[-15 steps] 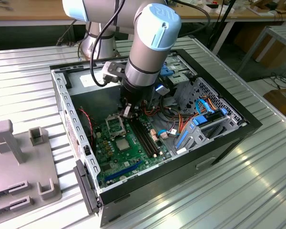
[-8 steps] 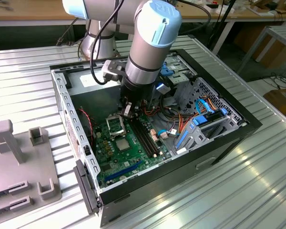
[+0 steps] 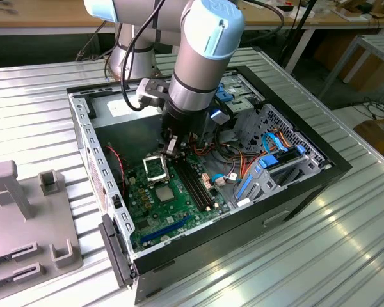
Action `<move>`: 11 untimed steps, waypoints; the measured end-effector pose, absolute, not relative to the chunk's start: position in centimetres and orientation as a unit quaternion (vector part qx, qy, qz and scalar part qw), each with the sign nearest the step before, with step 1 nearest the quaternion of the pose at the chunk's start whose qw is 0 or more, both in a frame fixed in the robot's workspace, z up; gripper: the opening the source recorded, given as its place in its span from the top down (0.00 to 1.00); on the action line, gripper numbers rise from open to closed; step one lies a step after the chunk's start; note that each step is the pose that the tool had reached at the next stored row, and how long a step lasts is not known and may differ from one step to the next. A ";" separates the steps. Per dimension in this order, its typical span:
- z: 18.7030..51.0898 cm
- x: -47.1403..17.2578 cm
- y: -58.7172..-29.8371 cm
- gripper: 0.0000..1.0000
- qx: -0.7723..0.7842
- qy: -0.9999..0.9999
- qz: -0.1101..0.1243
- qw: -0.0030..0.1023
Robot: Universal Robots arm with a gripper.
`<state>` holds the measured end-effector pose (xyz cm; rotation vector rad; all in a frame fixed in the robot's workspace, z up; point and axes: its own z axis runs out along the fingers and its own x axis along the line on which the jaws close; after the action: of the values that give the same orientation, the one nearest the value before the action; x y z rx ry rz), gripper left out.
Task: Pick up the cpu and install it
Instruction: 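Close the cpu cover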
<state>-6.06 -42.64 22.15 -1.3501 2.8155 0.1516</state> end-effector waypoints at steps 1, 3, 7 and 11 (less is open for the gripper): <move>22.2 -6.1 -42.6 0.89 -0.432 0.901 0.047 0.007; 22.3 -6.1 -42.6 0.89 -0.432 0.901 0.045 0.006; 22.4 -6.1 -42.6 0.89 -0.432 0.901 0.039 0.003; 22.6 -6.1 -42.6 0.89 -0.432 0.901 0.035 0.001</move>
<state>-6.08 -42.64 22.62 -1.3567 2.8292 0.1086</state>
